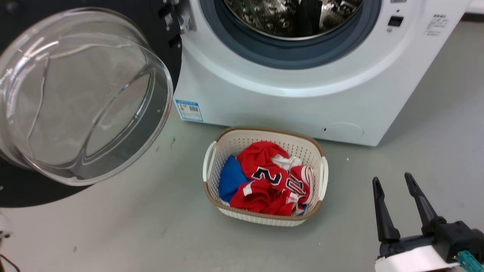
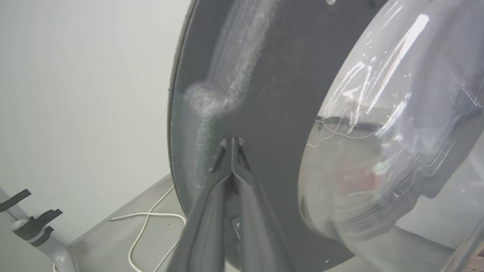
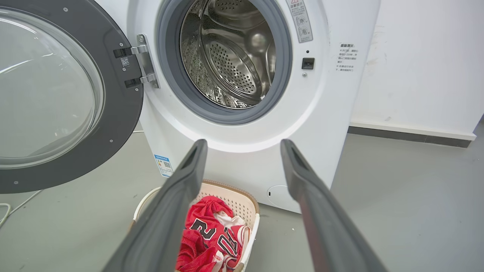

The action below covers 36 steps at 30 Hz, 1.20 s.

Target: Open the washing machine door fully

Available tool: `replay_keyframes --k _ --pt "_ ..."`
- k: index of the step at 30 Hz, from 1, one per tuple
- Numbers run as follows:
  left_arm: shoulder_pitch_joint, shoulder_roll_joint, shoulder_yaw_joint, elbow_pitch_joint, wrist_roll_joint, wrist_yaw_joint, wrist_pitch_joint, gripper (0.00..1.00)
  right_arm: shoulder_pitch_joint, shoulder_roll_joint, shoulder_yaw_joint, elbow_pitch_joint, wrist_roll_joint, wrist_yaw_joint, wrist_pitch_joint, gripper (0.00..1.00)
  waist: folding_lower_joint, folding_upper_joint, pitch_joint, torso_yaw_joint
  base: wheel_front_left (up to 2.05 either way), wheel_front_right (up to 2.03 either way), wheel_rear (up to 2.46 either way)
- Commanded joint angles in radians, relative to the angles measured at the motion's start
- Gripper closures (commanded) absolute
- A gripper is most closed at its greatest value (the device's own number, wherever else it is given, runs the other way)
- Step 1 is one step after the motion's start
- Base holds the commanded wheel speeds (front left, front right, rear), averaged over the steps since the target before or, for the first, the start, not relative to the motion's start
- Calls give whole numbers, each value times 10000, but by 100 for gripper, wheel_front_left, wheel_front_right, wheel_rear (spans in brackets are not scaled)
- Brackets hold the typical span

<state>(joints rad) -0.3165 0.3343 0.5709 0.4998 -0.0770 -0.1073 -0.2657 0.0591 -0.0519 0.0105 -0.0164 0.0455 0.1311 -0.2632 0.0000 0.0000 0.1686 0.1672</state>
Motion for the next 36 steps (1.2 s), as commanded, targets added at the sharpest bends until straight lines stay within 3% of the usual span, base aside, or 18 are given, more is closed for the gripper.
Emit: replay_keyframes --k 1,8,20,36 --pt "262 -87 -115 -197 112 -54 23 100 175 32 -34 7 109 -4 -23 0 0 0 -423 -23 0 0 0" --pt "1108 -393 -485 -1265 320 -147 23 100 612 30 -218 -146 272 -6 -21 0 0 0 -1239 -46 0 0 0" --pt "2730 -1702 -2615 -4408 930 -191 23 100 903 32 -544 -777 579 -6 -21 0 0 0 -1816 -312 0 0 0" --pt "3923 -2664 -4449 -5148 360 -145 23 100 1054 32 -388 -864 692 -4 -21 0 0 0 -1797 -1305 0 0 0"
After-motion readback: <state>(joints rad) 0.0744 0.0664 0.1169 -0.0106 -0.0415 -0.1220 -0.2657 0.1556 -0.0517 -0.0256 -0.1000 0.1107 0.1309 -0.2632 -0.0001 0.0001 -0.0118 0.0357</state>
